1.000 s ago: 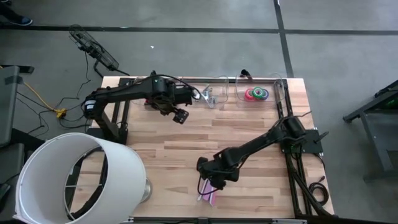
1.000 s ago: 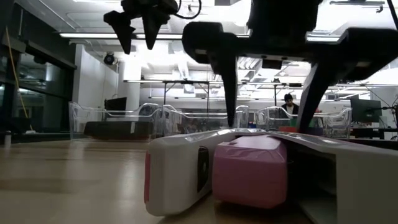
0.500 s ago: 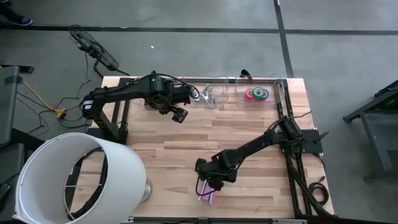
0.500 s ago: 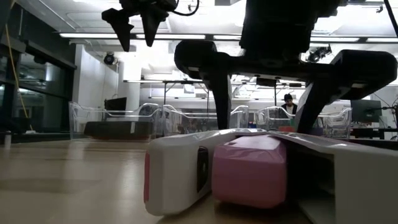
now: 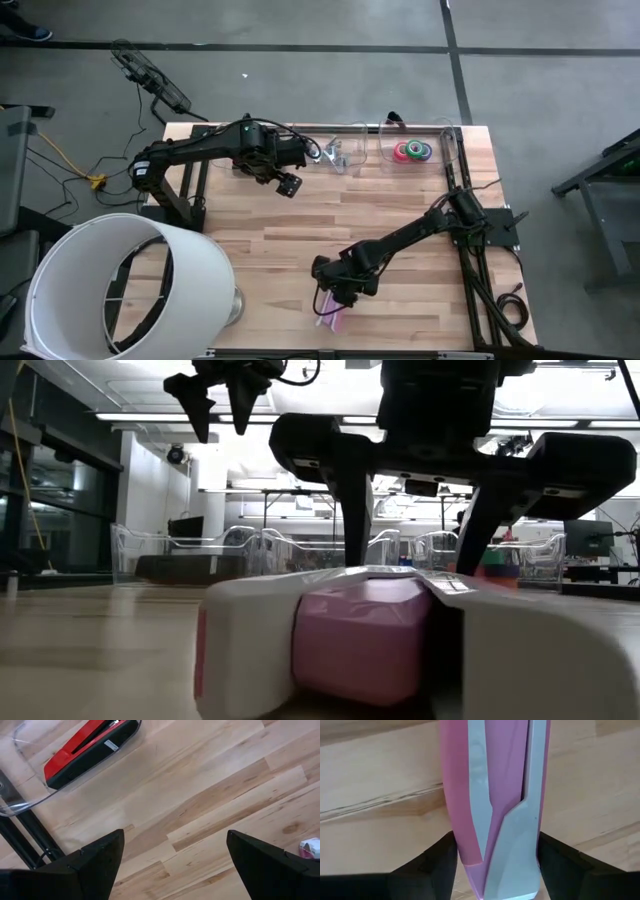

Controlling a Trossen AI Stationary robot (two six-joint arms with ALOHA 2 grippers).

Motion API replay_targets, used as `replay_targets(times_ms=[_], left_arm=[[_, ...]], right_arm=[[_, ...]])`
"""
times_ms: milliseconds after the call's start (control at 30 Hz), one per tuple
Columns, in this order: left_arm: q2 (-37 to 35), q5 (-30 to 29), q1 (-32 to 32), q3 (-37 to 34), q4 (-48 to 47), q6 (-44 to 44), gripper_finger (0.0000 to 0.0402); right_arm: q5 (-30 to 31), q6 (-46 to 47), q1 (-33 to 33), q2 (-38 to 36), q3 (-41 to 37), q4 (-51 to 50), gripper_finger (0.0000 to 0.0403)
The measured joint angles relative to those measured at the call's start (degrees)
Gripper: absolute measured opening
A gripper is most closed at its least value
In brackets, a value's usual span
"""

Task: Pick and place Stapler, Stapler remover, tape
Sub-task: Put the pink stapler into the left transparent bin

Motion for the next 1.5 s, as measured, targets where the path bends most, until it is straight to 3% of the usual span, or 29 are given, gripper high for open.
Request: replay_targets(times_ms=[467, 800, 1000, 1200, 1333, 1500], left_arm=[[0.0, 0.0, 0.0, 0.0, 0.0, 1.4, 0.0346], [0.1, 0.0, 0.0, 0.0, 0.0, 2.9, 0.0346], [0.1, -0.3, 0.0, 0.0, 0.0, 4.4, 0.0346], [0.1, -2.9, 0.6, 0.0, 0.4, 5.8, 0.0346], [0.1, -4.9, 1.0, 0.0, 3.5, 6.8, 0.0346], [0.1, -7.8, 1.1, 0.0, 10.4, 9.9, 0.0346]], right_arm=[[0.5, 17.0, -5.8, -0.6, 0.0, -4.7, 0.0222], [-0.8, 26.4, -12.8, -6.0, -0.1, -8.3, 0.0222], [-1.5, 29.3, -17.4, -13.2, -4.2, -7.9, 0.0222], [-1.4, 35.0, -22.9, -25.1, -16.5, -0.3, 0.0222], [0.1, 39.4, -26.4, -32.6, -23.1, 4.4, 0.0222], [0.4, 40.4, -30.0, -38.1, -24.8, 6.2, 0.0222]])
